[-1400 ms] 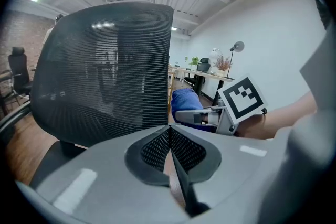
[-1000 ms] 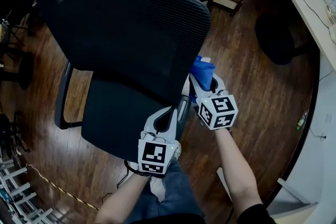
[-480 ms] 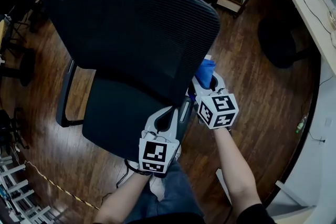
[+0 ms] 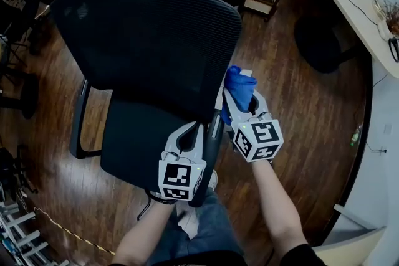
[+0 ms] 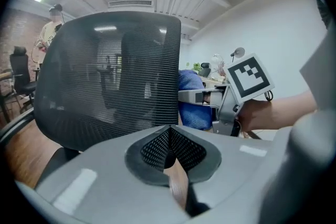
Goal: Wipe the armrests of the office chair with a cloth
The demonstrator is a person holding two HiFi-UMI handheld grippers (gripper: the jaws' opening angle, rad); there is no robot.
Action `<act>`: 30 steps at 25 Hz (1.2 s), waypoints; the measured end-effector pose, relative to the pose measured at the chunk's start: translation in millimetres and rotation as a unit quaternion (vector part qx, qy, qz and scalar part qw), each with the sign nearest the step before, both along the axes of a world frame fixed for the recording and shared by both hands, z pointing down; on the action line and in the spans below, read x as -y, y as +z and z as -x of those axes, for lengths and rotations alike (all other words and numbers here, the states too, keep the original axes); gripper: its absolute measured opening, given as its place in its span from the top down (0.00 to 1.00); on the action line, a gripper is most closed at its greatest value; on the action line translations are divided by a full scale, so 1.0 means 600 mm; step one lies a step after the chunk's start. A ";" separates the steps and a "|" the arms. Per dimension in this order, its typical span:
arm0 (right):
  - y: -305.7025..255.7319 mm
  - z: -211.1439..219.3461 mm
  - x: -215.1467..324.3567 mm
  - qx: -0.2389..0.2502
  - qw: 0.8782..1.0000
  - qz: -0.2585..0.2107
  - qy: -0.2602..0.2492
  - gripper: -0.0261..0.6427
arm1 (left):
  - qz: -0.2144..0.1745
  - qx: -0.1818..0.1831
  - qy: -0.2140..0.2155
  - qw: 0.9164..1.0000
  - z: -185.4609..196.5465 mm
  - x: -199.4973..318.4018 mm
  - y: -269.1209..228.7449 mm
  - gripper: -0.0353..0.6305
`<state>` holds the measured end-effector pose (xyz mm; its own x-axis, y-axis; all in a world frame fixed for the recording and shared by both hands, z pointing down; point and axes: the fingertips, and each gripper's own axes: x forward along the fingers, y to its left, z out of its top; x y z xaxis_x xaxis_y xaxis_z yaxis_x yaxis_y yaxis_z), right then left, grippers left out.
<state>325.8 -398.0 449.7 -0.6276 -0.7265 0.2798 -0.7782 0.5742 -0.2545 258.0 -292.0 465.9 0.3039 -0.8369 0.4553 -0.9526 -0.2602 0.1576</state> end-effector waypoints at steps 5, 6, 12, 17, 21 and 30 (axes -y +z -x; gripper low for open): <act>-0.034 0.018 -0.057 0.022 0.999 -0.003 0.041 0.75 | -0.008 -0.006 0.019 1.000 0.031 -0.012 -0.019 0.94; -0.038 0.023 -0.070 0.025 0.999 -0.002 0.048 0.75 | -0.010 -0.007 0.025 1.000 0.035 -0.015 -0.024 0.94; -0.037 0.066 -0.134 0.034 0.994 0.009 0.105 0.75 | -0.020 -0.014 0.080 0.996 0.077 -0.031 -0.039 0.94; -0.017 0.116 -0.172 0.047 0.987 0.022 0.150 0.75 | -0.029 -0.014 0.129 0.991 0.111 -0.041 -0.041 0.94; 0.027 0.150 -0.196 0.069 0.978 0.051 0.188 0.75 | -0.032 -0.015 0.159 0.987 0.135 -0.052 -0.038 0.94; 0.161 0.171 -0.217 0.092 0.951 0.128 0.266 0.75 | -0.021 -0.015 0.200 0.979 0.174 -0.082 -0.010 0.94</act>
<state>223.2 -268.0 546.0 -0.2451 -0.8779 0.4113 -0.8698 0.0118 -0.4932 153.3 -243.0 460.1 0.6242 -0.6655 0.4093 -0.7680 -0.6189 0.1648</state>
